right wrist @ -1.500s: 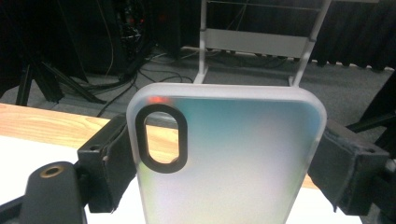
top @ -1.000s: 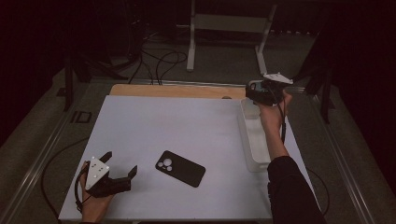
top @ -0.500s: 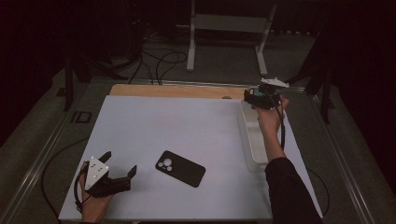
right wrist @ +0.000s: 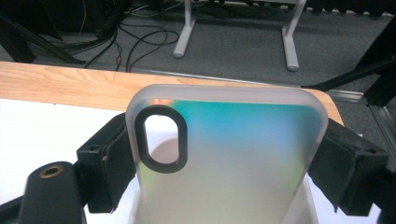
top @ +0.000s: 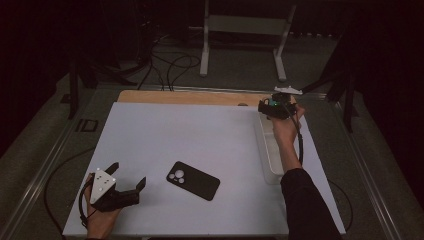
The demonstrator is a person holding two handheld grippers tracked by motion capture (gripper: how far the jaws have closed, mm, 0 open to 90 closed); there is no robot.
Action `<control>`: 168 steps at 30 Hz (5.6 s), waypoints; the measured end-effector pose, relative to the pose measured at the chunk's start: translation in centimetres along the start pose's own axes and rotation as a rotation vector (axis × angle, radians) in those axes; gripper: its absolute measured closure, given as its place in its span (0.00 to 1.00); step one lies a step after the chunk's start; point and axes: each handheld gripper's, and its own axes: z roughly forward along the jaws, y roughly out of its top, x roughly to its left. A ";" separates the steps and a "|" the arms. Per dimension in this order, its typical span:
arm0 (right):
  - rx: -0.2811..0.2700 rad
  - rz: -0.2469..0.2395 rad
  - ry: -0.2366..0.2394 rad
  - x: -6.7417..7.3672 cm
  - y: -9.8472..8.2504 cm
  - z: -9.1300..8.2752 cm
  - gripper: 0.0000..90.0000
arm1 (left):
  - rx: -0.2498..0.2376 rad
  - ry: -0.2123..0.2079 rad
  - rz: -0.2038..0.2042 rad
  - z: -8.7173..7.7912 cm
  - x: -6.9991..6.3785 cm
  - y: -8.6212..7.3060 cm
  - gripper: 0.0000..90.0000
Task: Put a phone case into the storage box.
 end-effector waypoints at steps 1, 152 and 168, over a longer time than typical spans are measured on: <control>0.003 0.004 -0.005 0.0 0.0 0.1 0.18 | 0.001 0.000 0.000 0.0 0.0 0.0 0.01; 0.256 -0.496 0.597 15.6 -15.6 -9.2 1.00 | 0.019 0.000 0.014 0.3 -0.4 -0.1 0.01; 0.219 -0.484 0.624 15.9 -14.6 -10.8 0.65 | 0.018 0.003 0.011 0.2 -0.4 -0.1 0.01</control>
